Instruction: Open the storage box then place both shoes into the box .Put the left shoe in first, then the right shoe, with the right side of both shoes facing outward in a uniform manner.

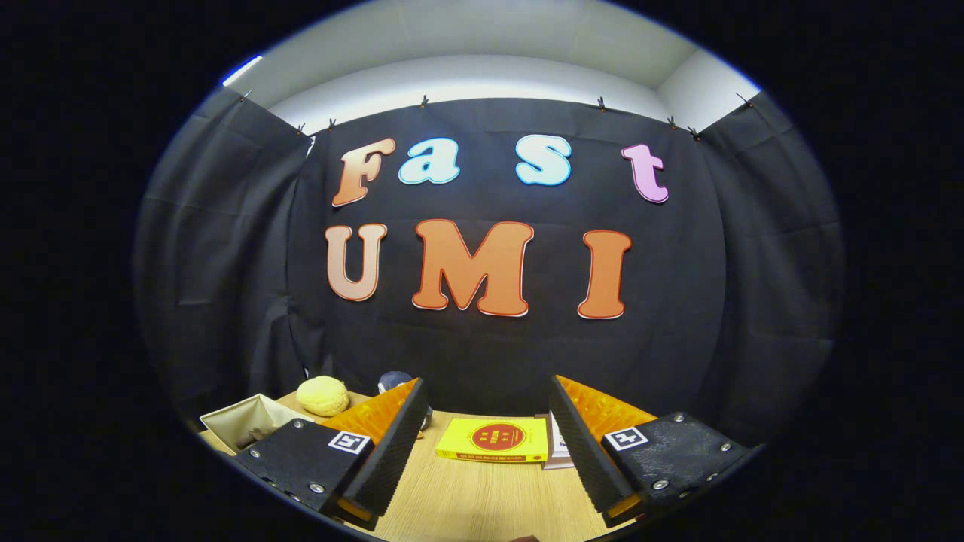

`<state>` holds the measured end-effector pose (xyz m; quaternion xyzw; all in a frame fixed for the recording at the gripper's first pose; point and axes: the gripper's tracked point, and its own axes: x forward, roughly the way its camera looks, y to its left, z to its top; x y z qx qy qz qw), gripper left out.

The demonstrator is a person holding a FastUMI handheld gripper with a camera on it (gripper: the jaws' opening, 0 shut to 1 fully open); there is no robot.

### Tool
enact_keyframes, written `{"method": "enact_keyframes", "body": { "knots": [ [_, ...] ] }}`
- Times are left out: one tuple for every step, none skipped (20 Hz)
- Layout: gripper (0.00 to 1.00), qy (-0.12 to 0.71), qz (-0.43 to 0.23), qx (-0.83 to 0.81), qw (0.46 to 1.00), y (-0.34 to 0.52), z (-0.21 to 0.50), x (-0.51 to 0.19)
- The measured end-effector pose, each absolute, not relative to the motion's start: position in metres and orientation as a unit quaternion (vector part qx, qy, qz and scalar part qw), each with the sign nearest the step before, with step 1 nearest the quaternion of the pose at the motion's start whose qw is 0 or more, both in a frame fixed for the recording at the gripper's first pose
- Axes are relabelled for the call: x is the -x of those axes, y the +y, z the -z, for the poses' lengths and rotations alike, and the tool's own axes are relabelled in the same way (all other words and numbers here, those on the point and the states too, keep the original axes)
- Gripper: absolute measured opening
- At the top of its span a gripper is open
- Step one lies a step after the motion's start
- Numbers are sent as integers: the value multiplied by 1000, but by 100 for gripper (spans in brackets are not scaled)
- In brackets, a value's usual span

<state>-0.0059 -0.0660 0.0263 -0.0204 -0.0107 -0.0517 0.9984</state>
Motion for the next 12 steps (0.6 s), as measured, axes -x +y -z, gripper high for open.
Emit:
{"method": "enact_keyframes", "body": {
  "knots": [
    [97,-16,48,16,999,-63,-31,6],
    [97,-21,43,12,999,-60,-33,6],
    [97,-25,40,8,999,-58,-37,7],
    [97,-29,35,6,999,-55,-39,8],
    [97,-33,33,5,999,-52,-43,9],
    [97,-39,28,7,999,-49,-46,9],
    [97,-42,24,10,999,-45,-47,7],
    [97,-43,21,13,999,-42,-48,8],
    [97,-45,22,15,999,-42,-49,8],
    [97,-46,21,14,999,-40,-50,8],
    [97,-48,17,12,999,-36,-53,9],
    [97,-49,12,10,999,-33,-54,9]
  ]
}}
